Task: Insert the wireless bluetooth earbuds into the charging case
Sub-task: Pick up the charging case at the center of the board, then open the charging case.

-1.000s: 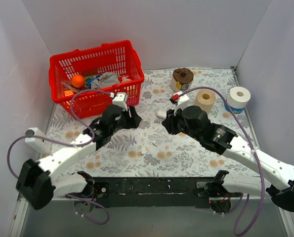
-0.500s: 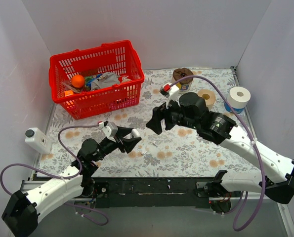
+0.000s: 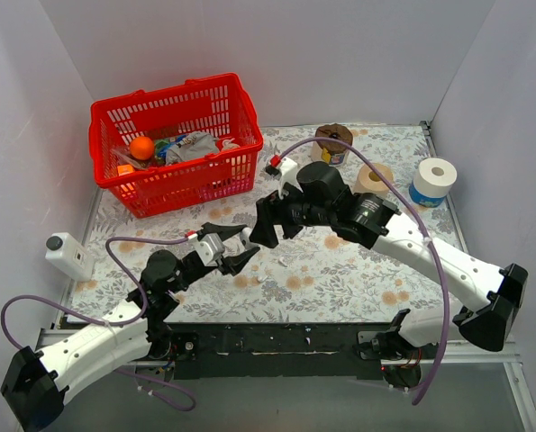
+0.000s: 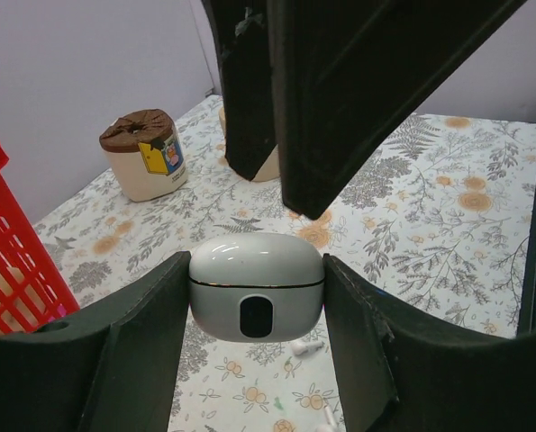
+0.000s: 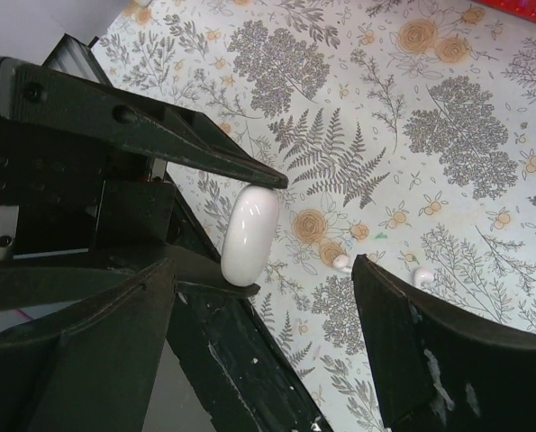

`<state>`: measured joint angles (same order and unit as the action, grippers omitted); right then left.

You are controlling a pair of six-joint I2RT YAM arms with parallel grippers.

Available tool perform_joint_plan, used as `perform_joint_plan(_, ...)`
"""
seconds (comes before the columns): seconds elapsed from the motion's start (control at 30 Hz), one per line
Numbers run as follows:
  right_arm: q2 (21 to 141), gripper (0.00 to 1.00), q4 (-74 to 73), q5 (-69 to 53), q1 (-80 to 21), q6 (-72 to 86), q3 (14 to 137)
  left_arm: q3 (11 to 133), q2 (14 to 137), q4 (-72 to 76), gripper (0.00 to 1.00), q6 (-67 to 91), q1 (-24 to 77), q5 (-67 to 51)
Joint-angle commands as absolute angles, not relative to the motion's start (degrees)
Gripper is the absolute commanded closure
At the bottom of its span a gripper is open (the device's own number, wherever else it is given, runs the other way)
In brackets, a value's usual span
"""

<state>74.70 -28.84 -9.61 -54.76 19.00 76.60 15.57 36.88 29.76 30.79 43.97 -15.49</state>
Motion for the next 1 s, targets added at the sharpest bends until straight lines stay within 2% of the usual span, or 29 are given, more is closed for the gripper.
perform_joint_plan(0.0,76.9,0.14,-27.3,-11.4,-54.7,19.7,81.3,19.1,37.7,27.4,1.0,24.9,44.6,-14.6)
perform_joint_plan(0.37,82.5,0.17,-30.8,-8.1,-54.8,19.0,83.5,20.1,37.4,27.4,1.0,23.6,45.0,-13.4)
perform_joint_plan(0.97,80.4,0.2,-32.5,-3.3,-53.4,19.2,82.2,20.0,36.5,27.0,1.0,23.4,45.0,-12.7)
